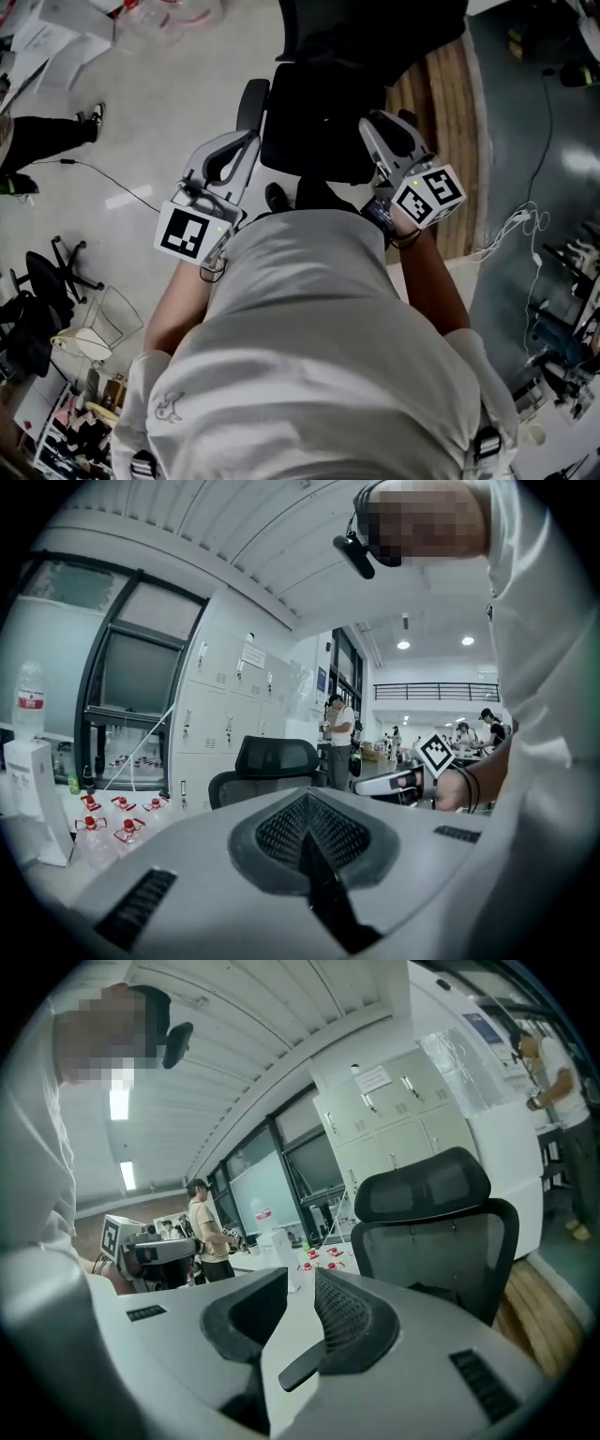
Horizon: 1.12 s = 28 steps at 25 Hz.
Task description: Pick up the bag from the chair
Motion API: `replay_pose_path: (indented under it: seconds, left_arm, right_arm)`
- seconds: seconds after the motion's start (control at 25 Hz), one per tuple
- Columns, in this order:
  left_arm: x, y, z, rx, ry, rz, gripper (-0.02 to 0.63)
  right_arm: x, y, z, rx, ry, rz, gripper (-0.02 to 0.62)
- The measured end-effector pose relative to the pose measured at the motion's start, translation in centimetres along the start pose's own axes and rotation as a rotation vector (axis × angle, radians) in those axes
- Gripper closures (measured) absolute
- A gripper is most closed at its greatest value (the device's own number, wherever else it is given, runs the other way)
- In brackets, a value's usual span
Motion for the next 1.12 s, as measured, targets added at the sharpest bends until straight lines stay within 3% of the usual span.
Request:
replay_pose_path:
  seconds: [0.48, 1.12]
  left_arm:
    - [1.8, -0.4, 8.5, 0.031, 0.131, 0.001, 0.599]
    - [4.9, -1.1, 15.5, 0.033, 0.186, -0.061, 0.598]
  right_arm:
    - [2.4, -8.7, 1.8, -0.011, 0.007, 0.204, 0.466]
    - [7.5, -17.0, 3.5, -0.061, -0.056, 0.462, 0.434]
Point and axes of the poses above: the fingertips, and each gripper's own axes: z forward along the fingers, y to its left, x out of its underside, the point moved 6 cm from there along -z, backward along the fingers, and after that the axes turned 14 degrees about -x, right-handed, at the moved point
